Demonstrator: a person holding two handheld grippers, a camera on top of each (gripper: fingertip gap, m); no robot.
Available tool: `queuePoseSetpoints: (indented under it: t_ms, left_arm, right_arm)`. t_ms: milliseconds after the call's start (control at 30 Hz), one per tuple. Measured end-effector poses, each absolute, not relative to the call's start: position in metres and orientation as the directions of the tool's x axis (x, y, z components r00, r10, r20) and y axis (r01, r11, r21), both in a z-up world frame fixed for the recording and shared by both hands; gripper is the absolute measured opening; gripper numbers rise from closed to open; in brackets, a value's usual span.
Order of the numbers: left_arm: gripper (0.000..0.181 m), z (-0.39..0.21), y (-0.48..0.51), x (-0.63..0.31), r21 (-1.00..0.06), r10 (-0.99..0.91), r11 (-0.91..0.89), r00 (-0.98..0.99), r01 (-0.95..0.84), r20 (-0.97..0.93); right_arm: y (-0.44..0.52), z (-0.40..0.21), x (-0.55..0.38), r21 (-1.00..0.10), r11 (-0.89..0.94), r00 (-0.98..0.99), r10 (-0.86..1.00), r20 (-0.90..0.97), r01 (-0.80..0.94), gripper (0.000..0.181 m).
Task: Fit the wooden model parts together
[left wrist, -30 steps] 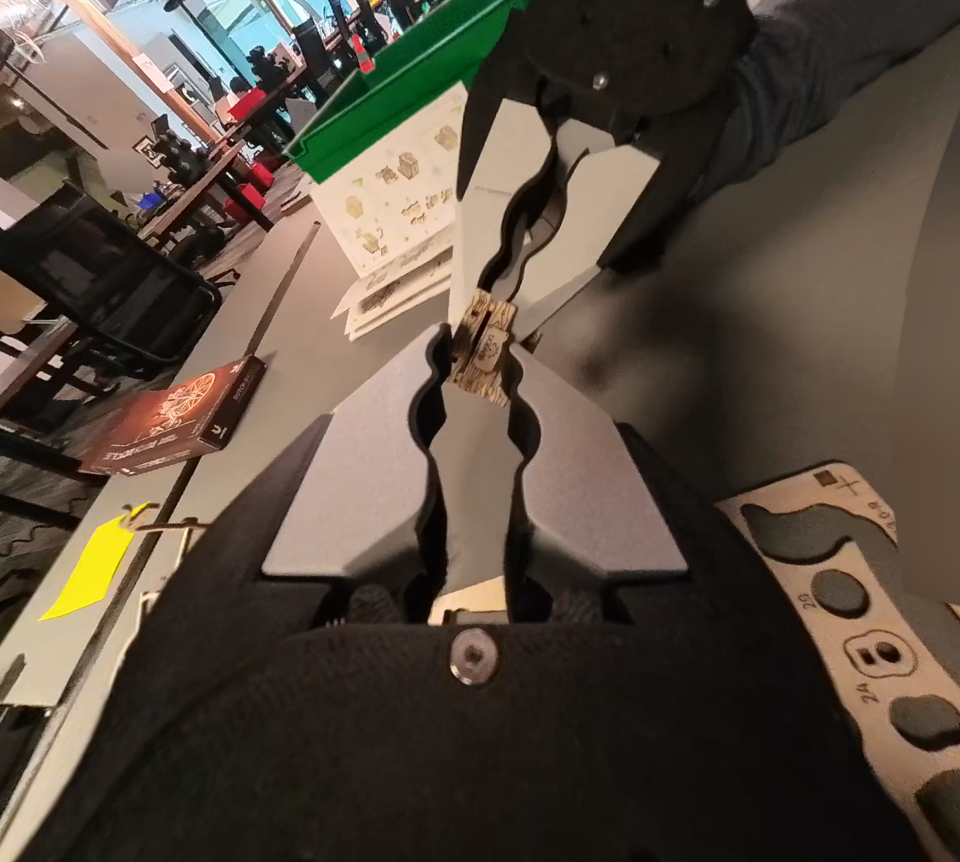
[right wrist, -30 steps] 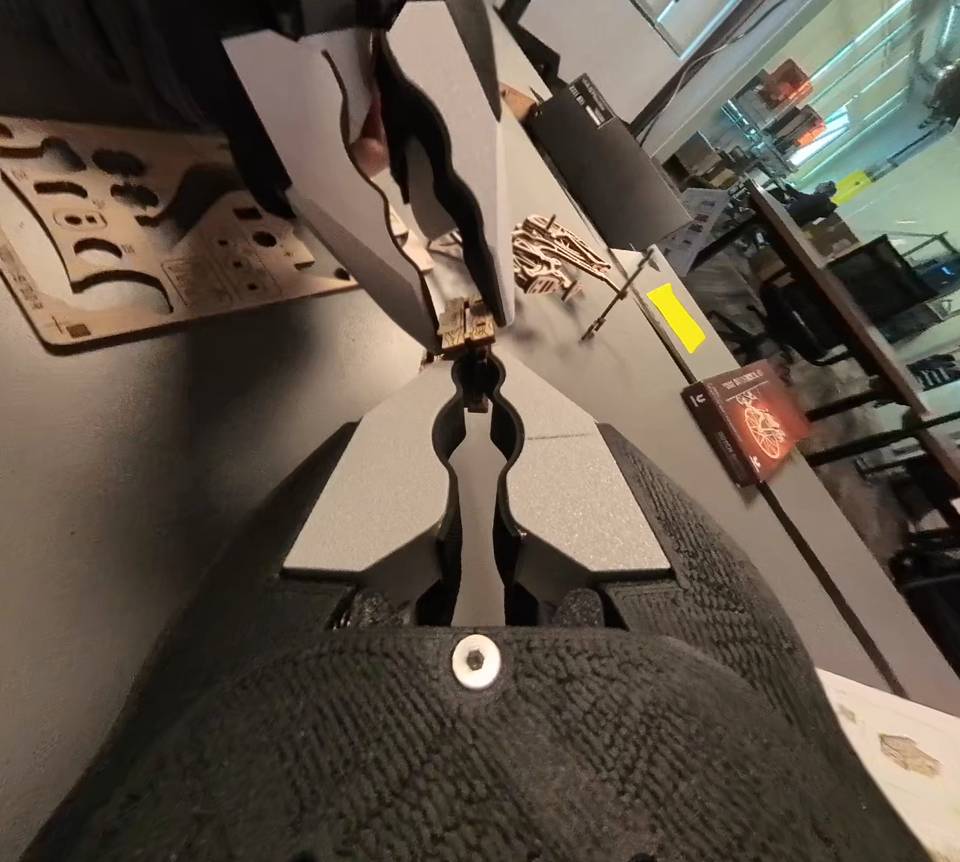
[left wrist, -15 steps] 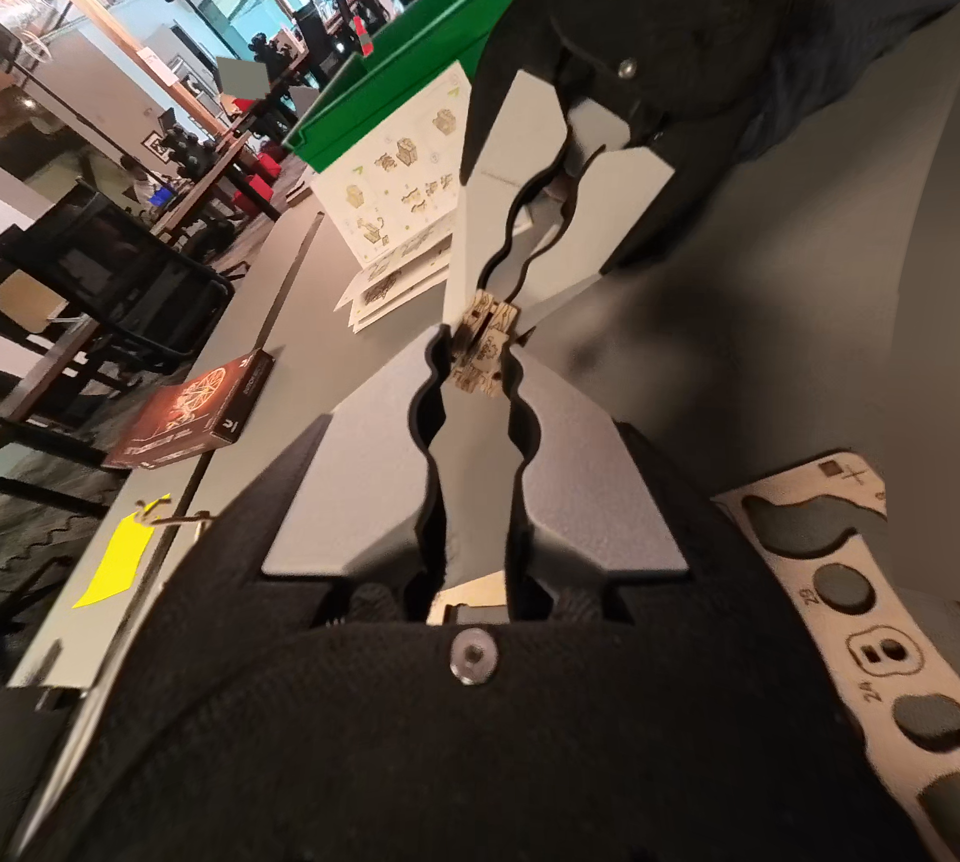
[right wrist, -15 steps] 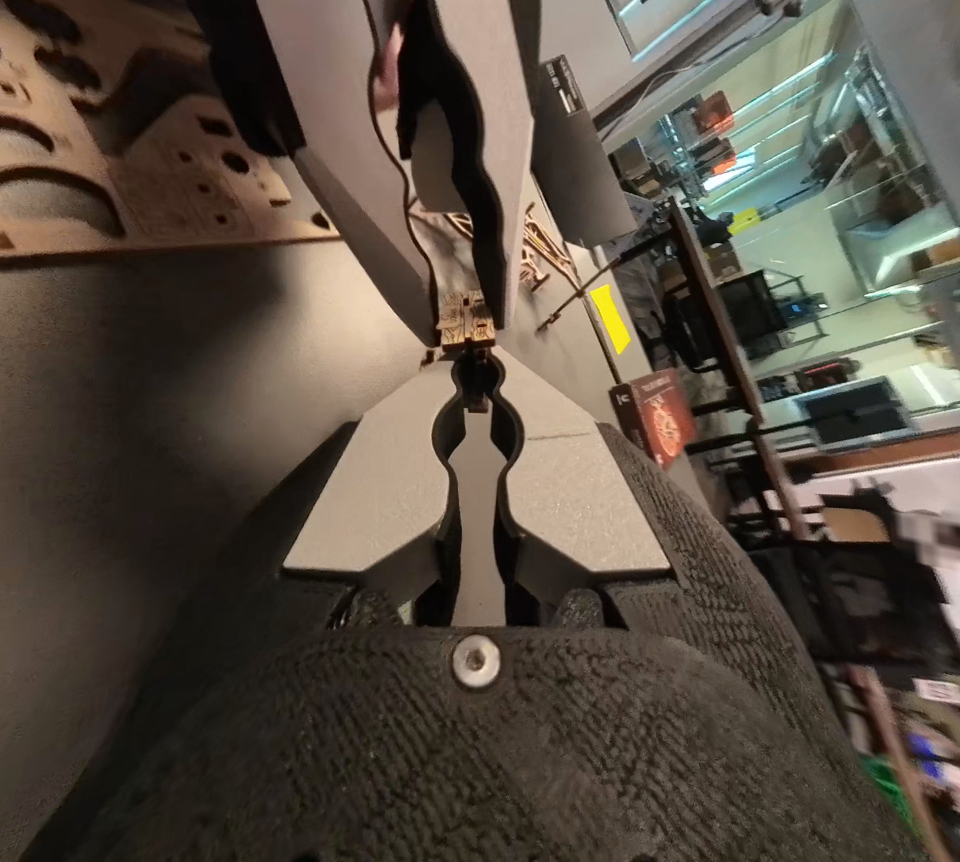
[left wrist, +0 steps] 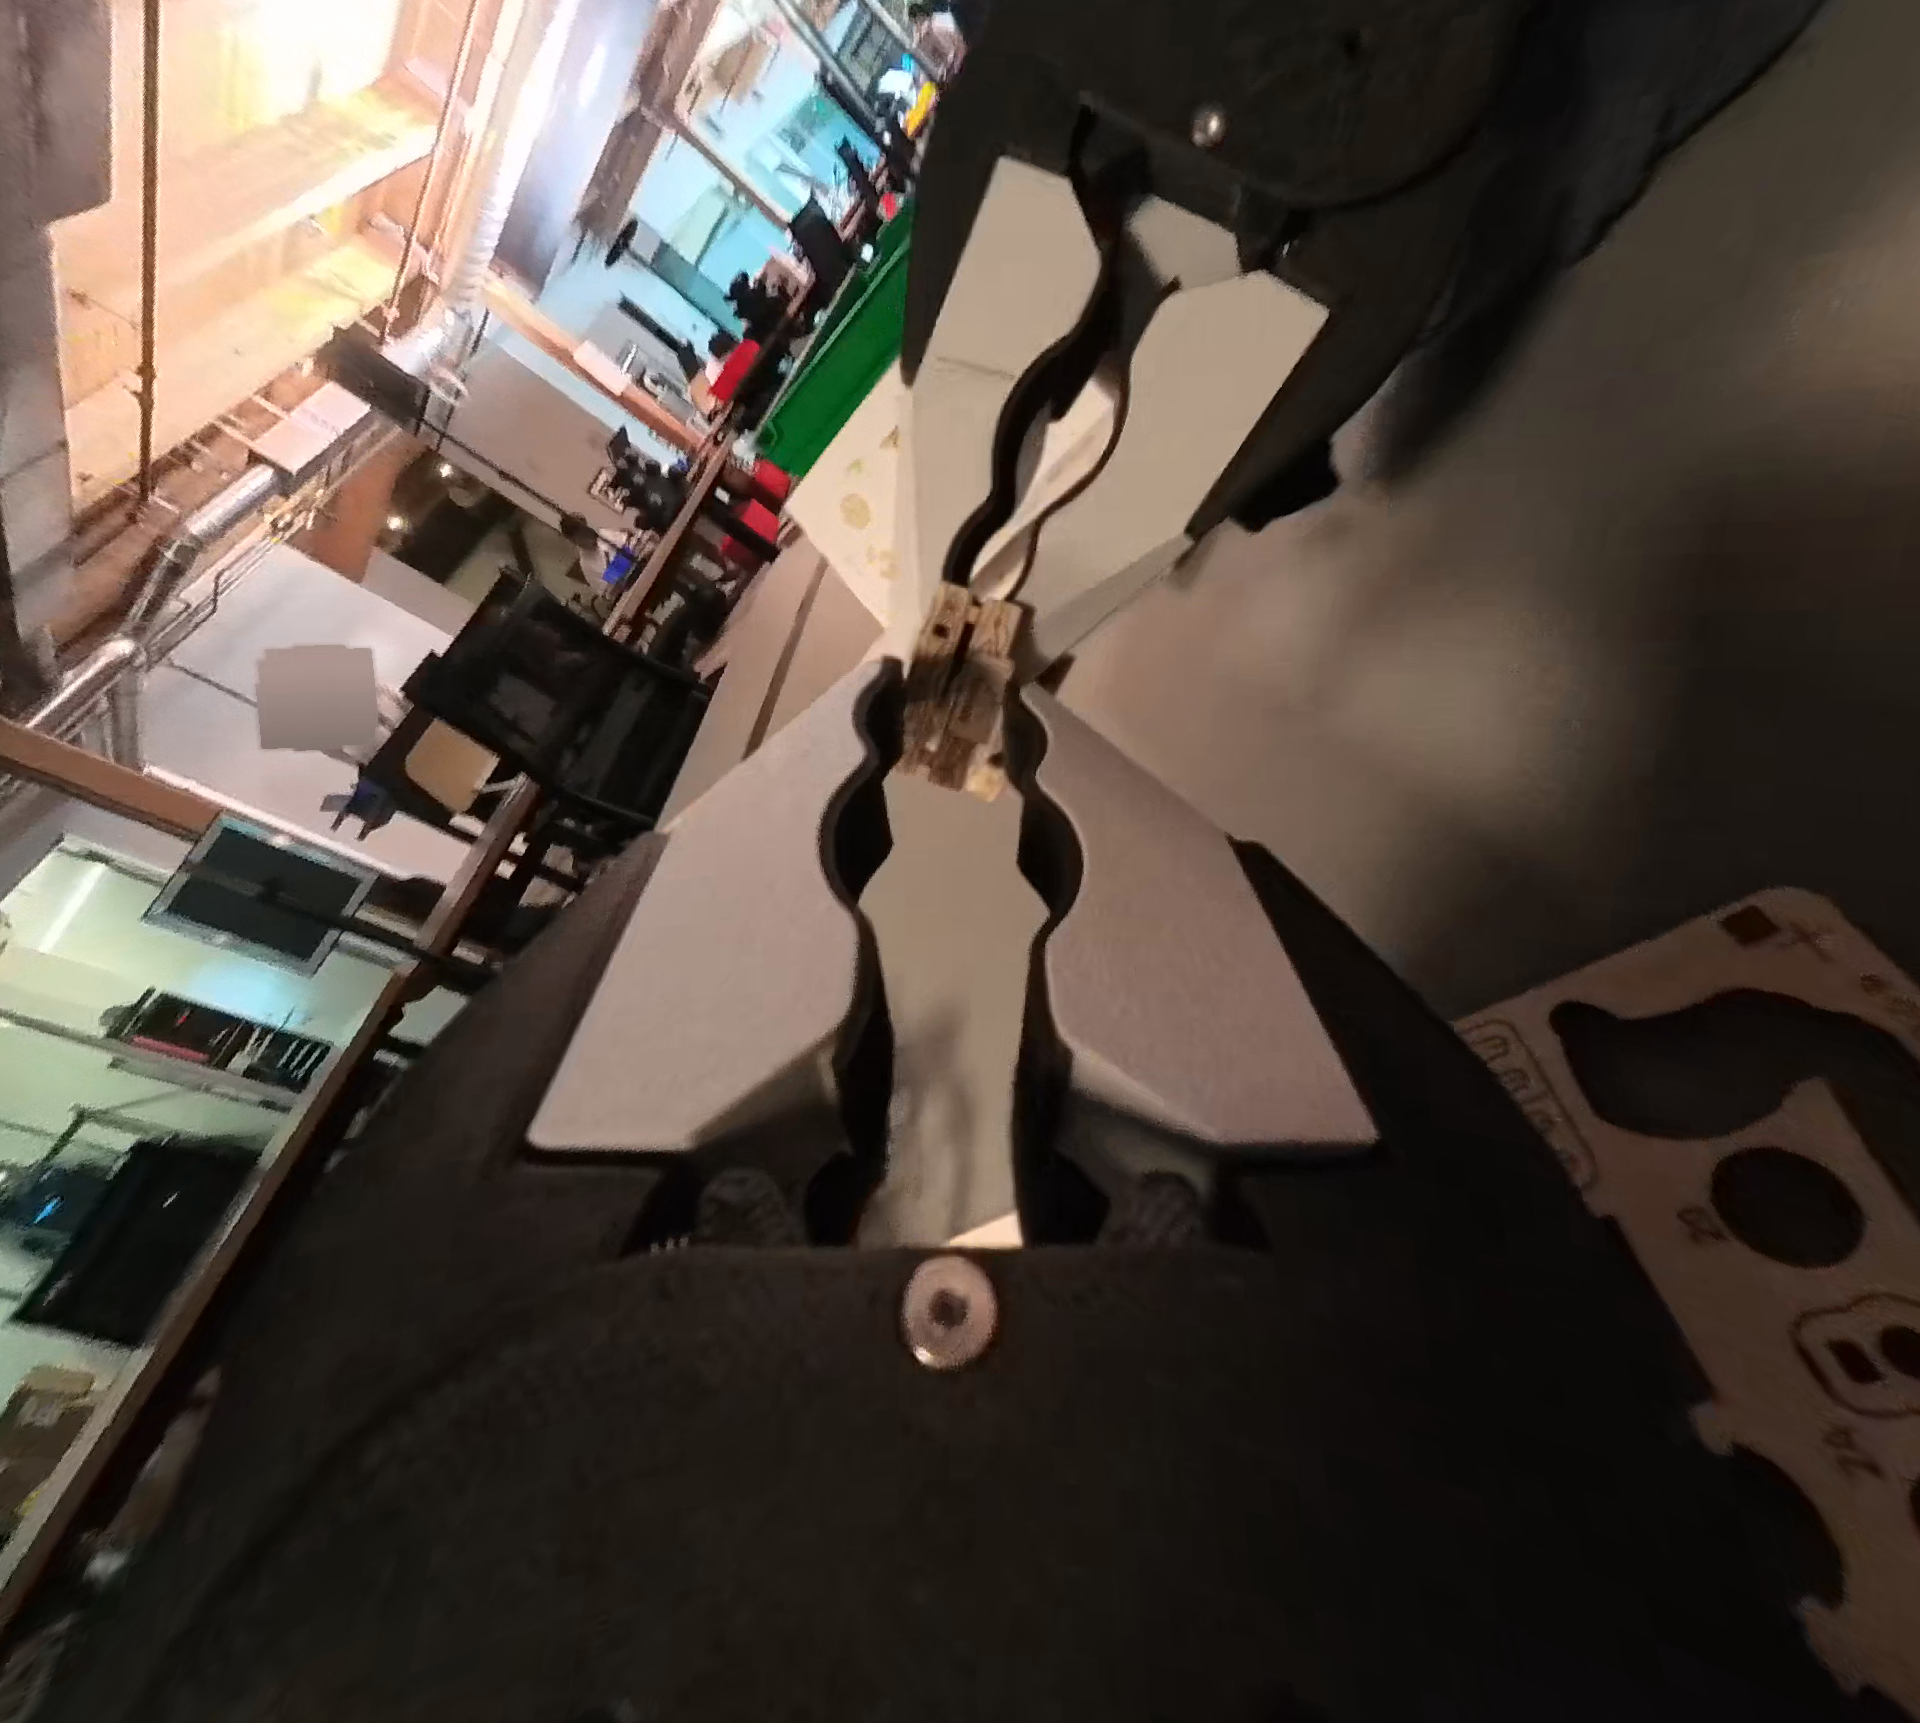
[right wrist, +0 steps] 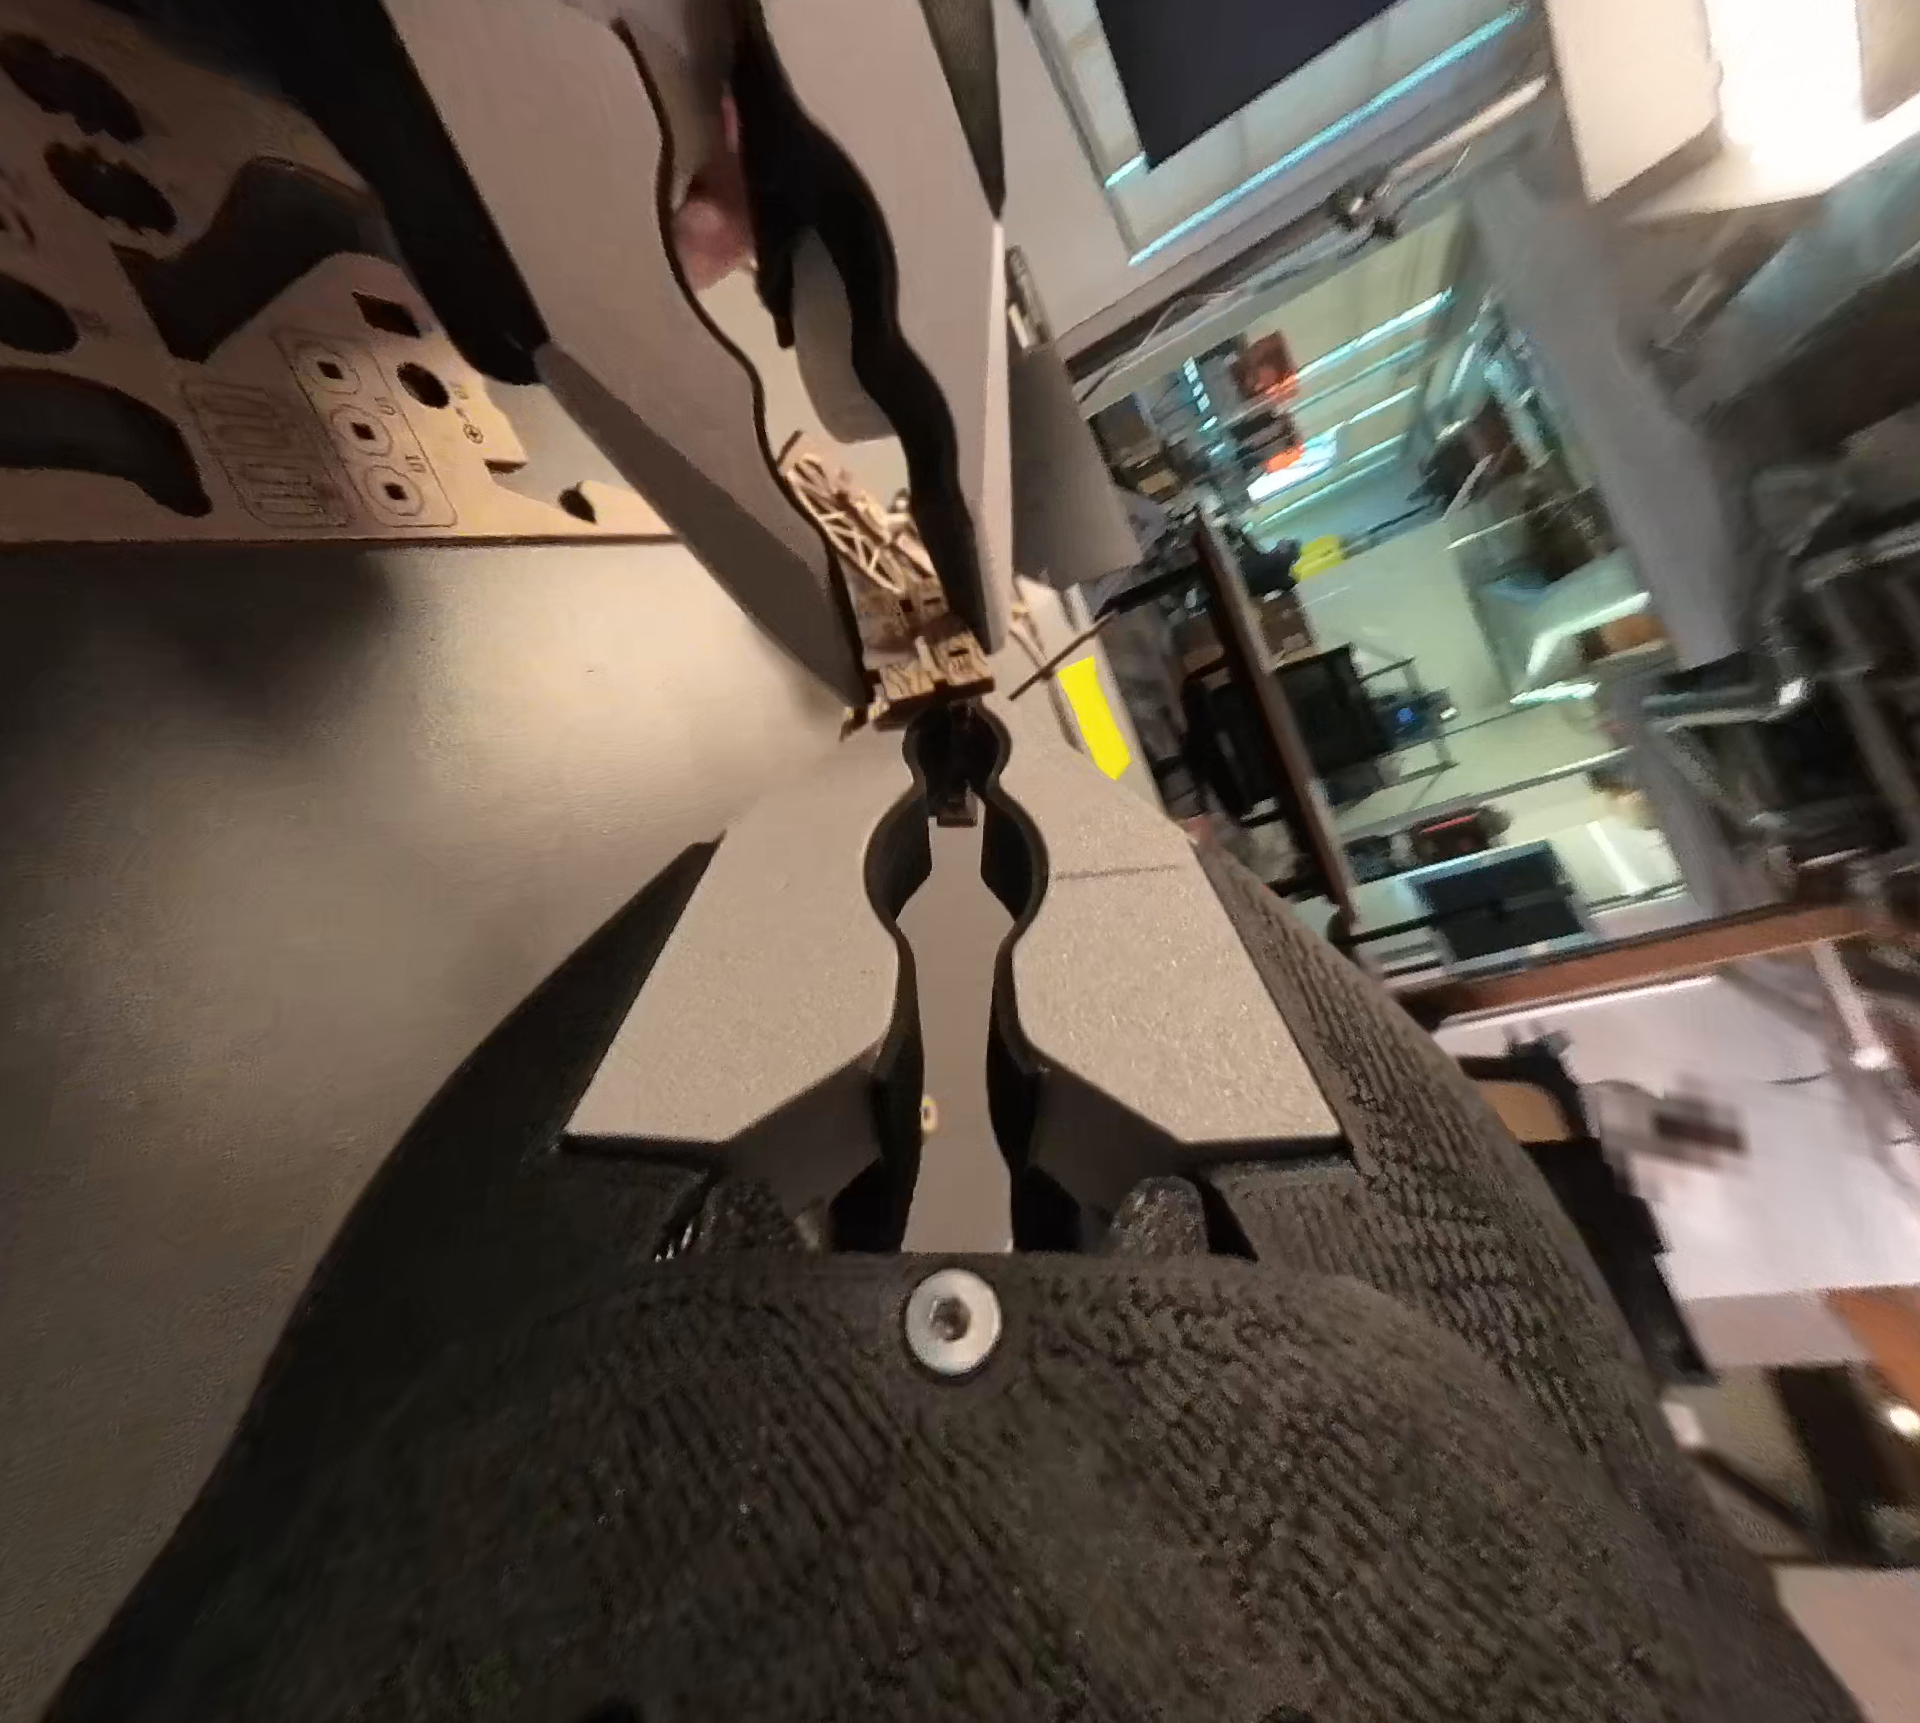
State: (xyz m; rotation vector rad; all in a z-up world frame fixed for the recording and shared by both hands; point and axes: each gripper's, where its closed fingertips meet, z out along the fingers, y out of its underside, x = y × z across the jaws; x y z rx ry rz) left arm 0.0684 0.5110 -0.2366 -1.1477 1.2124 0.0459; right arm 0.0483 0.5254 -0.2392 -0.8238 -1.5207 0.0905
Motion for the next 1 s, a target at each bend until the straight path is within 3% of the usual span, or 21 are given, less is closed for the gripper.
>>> queuePoseSetpoints:
  t_ms: [33,367,500,600,667,800,900,1000]
  left_arm:
    - [0.018,-0.234,0.508,0.069,-0.674,-0.527,0.492,0.427,-0.551,-0.734]
    - [0.017,-0.227,0.506,0.074,-0.586,-0.425,0.557,0.404,-0.589,-0.81]
    - [0.017,-0.218,0.506,0.067,-0.588,-0.385,0.559,0.445,-0.585,-0.808]
    - [0.017,-0.218,0.511,0.063,-0.648,-0.419,0.51,0.495,-0.565,-0.761]
    - [0.017,-0.223,0.518,0.059,-0.733,-0.499,0.399,0.541,-0.55,-0.677]
    - [0.017,-0.24,0.525,0.059,-0.881,-0.731,0.026,0.592,-0.473,-0.339]
    - [0.017,-0.263,0.515,0.065,-0.838,-0.811,-0.282,0.583,-0.467,-0.052]
    - [0.017,-0.279,0.504,0.069,-0.733,-0.795,-0.439,0.604,-0.52,0.047]
  right_arm:
    - [0.524,-0.236,0.048,-0.503,0.755,0.108,0.509,0.854,0.421,0.0]
    - [0.526,-0.233,0.048,-0.563,0.735,0.118,0.565,0.817,0.378,0.0]
    - [0.534,-0.232,0.051,-0.572,0.717,0.141,0.569,0.81,0.399,0.0]
    - [0.535,-0.232,0.052,-0.553,0.727,0.137,0.55,0.824,0.408,0.0]
    - [0.539,-0.232,0.053,-0.559,0.719,0.15,0.552,0.82,0.414,0.0]
    - [0.556,-0.224,0.061,-0.706,0.606,0.254,0.665,0.702,0.366,0.0]
    - [0.567,-0.216,0.069,-0.794,0.526,0.323,0.727,0.606,0.304,0.0]
    - [0.571,-0.211,0.075,-0.831,0.492,0.35,0.754,0.555,0.259,0.0]
